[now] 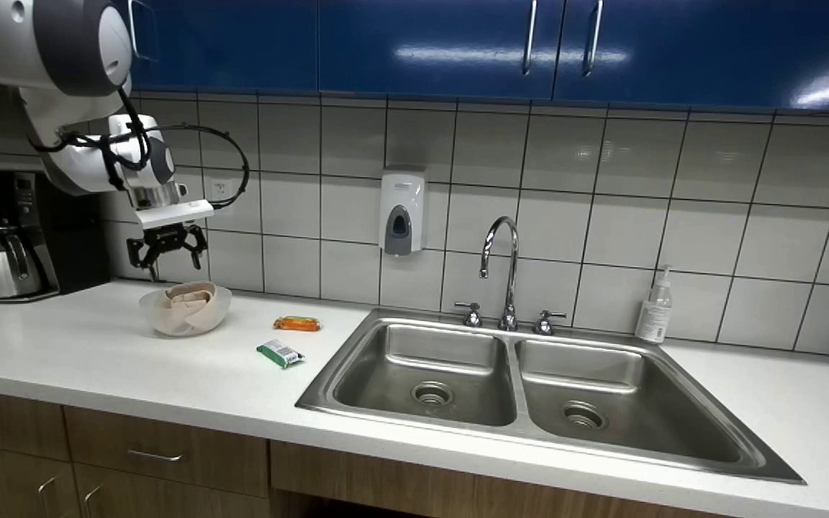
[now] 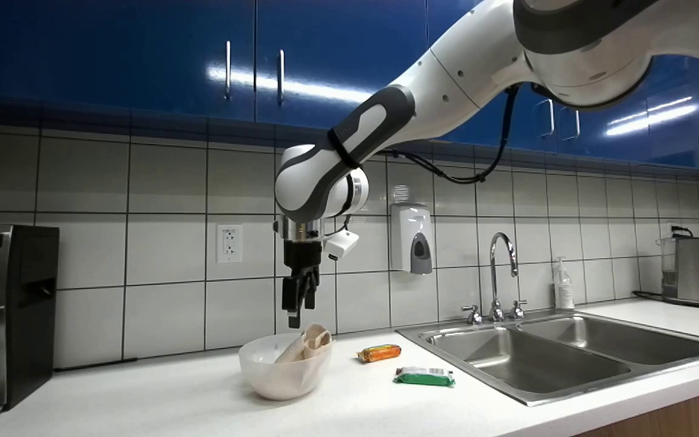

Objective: Put the towel in the clear bowl.

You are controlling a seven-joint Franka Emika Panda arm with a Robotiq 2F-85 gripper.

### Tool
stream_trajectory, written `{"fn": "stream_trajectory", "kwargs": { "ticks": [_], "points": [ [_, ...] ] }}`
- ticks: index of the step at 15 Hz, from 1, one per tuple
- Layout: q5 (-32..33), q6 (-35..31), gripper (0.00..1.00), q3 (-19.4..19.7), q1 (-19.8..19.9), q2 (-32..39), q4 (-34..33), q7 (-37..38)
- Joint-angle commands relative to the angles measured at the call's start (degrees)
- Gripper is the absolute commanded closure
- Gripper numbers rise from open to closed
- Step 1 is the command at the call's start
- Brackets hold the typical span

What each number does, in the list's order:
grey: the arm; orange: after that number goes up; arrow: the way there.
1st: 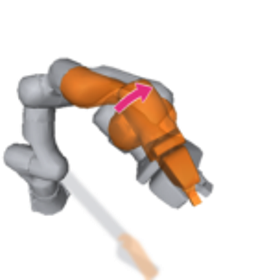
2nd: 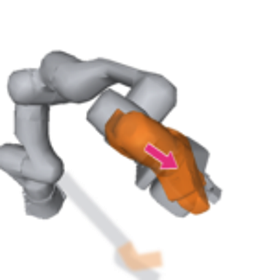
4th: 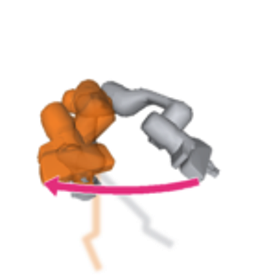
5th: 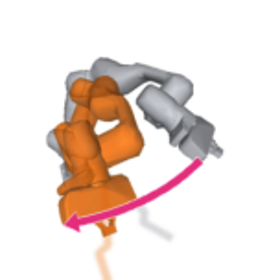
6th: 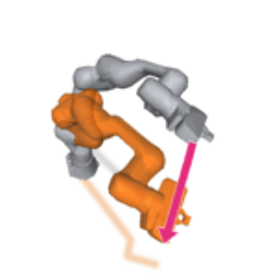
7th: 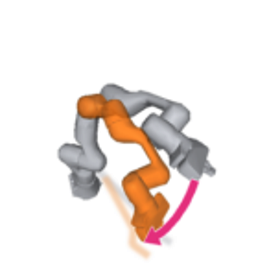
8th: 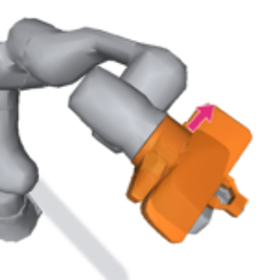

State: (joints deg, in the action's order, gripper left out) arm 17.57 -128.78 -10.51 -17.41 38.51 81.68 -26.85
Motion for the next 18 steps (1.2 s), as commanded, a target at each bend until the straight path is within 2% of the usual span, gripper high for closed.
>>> {"fn": "stream_trajectory", "kwargs": {
  "ticks": [1,2,7,12,18],
  "points": [
    [-0.9,2.0,0.00,-1.0,0.3,1.0,-2.3,-0.7],
    [-1.3,-2.5,0.00,-1.2,2.6,-7.0,11.1,-0.3],
    [-2.4,-5.7,0.00,-1.5,5.6,-13.9,22.5,-0.9],
    [-3.6,-11.9,0.00,-1.4,8.6,-22.6,36.6,-1.4],
    [-6.0,-19.1,0.00,-1.0,10.6,-32.6,50.5,-3.2]
  ]
}}
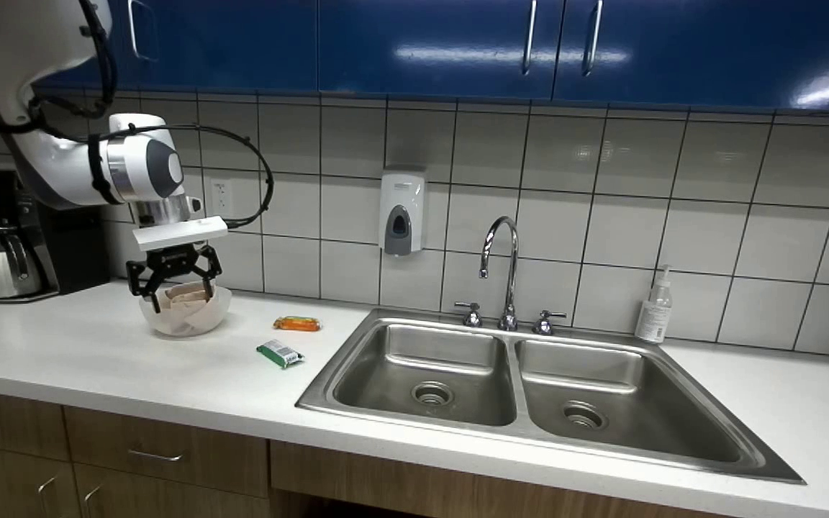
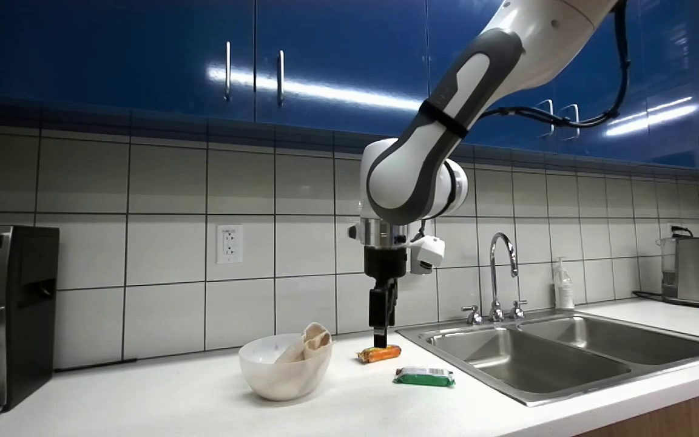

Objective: Put the towel in the clear bowl.

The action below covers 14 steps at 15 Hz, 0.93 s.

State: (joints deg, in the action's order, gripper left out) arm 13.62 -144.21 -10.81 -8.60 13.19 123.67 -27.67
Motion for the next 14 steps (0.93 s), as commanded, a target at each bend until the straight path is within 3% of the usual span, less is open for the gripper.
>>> {"fn": "stream_trajectory", "kwargs": {
  "ticks": [1,14],
  "points": [
    [-2.9,-4.7,0.00,-0.6,2.0,-8.8,10.4,-2.9],
    [-9.4,-10.3,0.00,5.2,-0.3,-26.7,28.0,-7.2]
  ]
}}
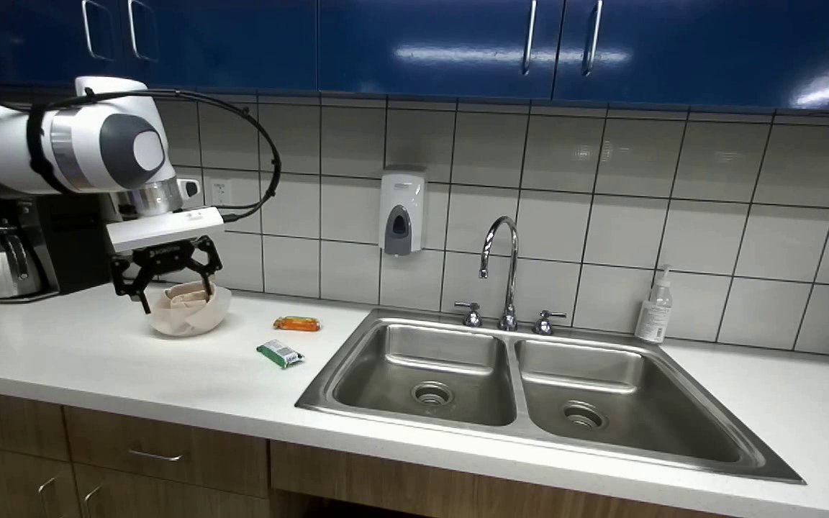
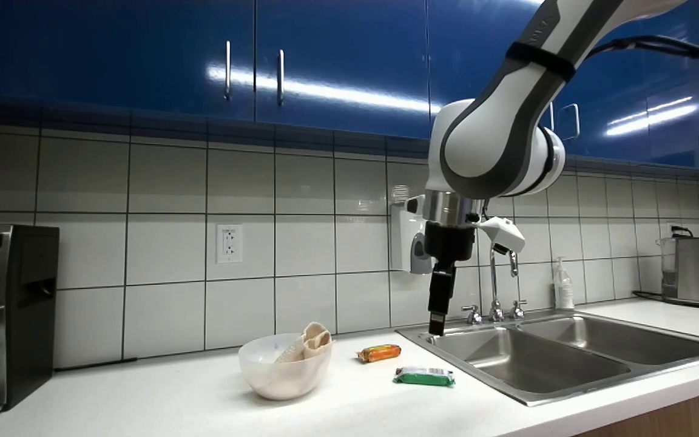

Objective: Put the towel in the clear bowl.

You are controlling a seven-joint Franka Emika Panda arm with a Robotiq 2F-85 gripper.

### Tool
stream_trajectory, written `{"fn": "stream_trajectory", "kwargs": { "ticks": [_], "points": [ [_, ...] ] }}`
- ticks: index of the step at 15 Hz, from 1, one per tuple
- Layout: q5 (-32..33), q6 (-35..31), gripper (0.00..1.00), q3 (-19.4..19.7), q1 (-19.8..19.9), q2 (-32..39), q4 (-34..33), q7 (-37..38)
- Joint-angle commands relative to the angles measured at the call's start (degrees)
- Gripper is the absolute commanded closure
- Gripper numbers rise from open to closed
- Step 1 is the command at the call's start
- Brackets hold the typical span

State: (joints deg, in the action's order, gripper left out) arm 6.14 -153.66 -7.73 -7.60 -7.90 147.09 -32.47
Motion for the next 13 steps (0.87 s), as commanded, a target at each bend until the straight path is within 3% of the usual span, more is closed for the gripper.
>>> {"fn": "stream_trajectory", "kwargs": {
  "ticks": [1,2,3,13],
  "points": [
    [-1.9,-0.3,0.00,2.6,-1.4,-6.6,5.2,-2.1],
    [-2.2,0.4,0.00,3.3,-1.7,-7.5,5.8,-2.2],
    [0.1,0.0,0.00,2.7,-1.4,-3.3,2.7,0.3],
    [0.0,0.1,0.00,3.6,-1.9,-5.4,4.5,0.3]
  ]
}}
